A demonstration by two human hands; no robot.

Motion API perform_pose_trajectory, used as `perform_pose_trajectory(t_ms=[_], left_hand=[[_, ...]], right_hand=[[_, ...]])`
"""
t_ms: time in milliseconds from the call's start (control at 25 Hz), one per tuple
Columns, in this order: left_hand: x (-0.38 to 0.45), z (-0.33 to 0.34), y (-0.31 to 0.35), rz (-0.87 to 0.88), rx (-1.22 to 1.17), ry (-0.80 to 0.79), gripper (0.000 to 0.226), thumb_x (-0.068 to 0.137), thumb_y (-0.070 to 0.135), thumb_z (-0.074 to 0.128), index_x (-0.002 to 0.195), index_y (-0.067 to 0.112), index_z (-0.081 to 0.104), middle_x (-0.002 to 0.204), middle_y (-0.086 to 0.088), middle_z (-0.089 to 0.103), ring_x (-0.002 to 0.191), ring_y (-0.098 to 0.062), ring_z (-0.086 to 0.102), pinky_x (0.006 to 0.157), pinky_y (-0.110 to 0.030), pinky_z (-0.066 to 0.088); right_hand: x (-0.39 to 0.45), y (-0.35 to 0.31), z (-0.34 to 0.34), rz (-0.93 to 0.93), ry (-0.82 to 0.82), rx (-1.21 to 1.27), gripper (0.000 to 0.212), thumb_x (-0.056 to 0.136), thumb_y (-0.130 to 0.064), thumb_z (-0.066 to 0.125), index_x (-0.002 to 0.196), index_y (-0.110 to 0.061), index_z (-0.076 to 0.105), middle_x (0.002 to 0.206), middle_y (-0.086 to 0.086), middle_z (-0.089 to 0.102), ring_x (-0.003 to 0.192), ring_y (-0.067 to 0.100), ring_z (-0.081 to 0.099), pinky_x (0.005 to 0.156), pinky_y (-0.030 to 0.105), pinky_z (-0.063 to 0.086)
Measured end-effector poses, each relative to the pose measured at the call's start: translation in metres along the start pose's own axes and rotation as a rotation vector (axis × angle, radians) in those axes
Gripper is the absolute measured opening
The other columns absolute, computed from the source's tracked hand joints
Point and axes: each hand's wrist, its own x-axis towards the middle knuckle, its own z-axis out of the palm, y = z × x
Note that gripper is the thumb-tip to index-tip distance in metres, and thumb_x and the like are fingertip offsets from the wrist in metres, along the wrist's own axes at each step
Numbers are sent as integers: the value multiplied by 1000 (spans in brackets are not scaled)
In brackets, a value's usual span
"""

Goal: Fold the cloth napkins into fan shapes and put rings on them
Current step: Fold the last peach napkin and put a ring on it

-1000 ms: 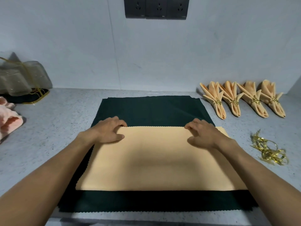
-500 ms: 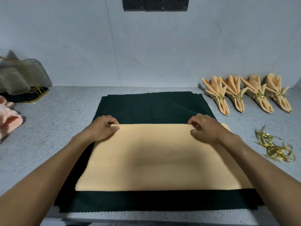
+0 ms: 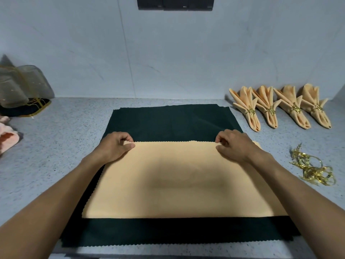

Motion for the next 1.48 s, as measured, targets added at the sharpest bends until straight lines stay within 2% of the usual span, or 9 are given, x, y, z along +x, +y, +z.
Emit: perform_pose_trajectory(t_ms=[160, 400, 640, 880, 1080, 1200, 1280, 1400, 1480], left_hand=[[-2, 3, 2, 24, 17, 51, 11, 88, 28, 72, 79, 29, 65, 95, 5, 60, 90, -14, 57, 84, -32, 45], [-9, 9, 2, 144, -9, 157, 6, 87, 19, 73, 83, 22, 73, 93, 8, 62, 90, -9, 58, 79, -18, 41], [-6, 14, -1, 116, -14, 207, 6, 87, 25, 73, 83, 29, 73, 92, 11, 62, 90, -8, 58, 79, -25, 42], [-3, 13, 3, 47, -1, 210, 7, 89, 27, 71, 82, 30, 70, 91, 8, 61, 89, -16, 58, 77, -28, 41], [-32, 22, 58, 76, 684, 188, 29, 93, 30, 37, 94, 24, 65, 107, 2, 60, 98, -24, 51, 88, -41, 39], [-101, 47, 102, 213, 489, -2, 61, 89, 48, 14, 114, 26, 64, 131, 4, 59, 120, -20, 54, 107, -40, 34], [-142, 63, 116, 198, 405, -135, 80, 84, 59, -3, 141, 30, 45, 157, 9, 31, 145, -14, 28, 121, -40, 14], [-162, 84, 105, 163, 415, -146, 81, 85, 64, -15, 155, 34, 15, 164, 11, 1, 151, -13, 3, 122, -36, 1], [-165, 90, 97, 183, 466, -114, 70, 97, 57, -9, 155, 31, 21, 163, 6, 11, 150, -18, 15, 122, -38, 9]], right_hand=[[-2, -3, 2, 37, 110, -11, 8, 91, -30, 53, 99, -29, 54, 101, -7, 52, 95, 18, 45, 84, 37, 34], [2, -51, 16, -97, 316, -80, 15, 90, -24, 53, 101, -20, 62, 106, -4, 61, 93, 21, 50, 83, 39, 35], [1, -85, 34, -158, 311, -106, 18, 91, -23, 46, 97, -18, 63, 106, -2, 62, 88, 21, 51, 74, 34, 30], [1, -85, 46, -97, 274, -78, 13, 90, -22, 49, 94, -19, 61, 103, -4, 63, 87, 21, 52, 72, 33, 29], [-4, -79, 62, -53, 382, 36, 7, 91, -20, 51, 89, -21, 57, 95, -8, 61, 82, 19, 50, 72, 35, 38], [-2, -78, 63, -51, 363, 47, 8, 92, -21, 49, 91, -21, 57, 100, -8, 61, 86, 19, 50, 75, 36, 38], [0, -78, 60, -44, 323, 42, 9, 94, -23, 48, 95, -21, 58, 104, -8, 61, 91, 19, 51, 79, 37, 38], [-9, -87, 48, 19, 207, -6, 20, 98, -25, 41, 104, -19, 59, 114, -3, 61, 103, 23, 53, 86, 39, 38], [-31, -113, 42, 35, 206, -26, 37, 95, -27, 29, 106, -13, 61, 116, 5, 61, 111, 31, 54, 93, 43, 39]])
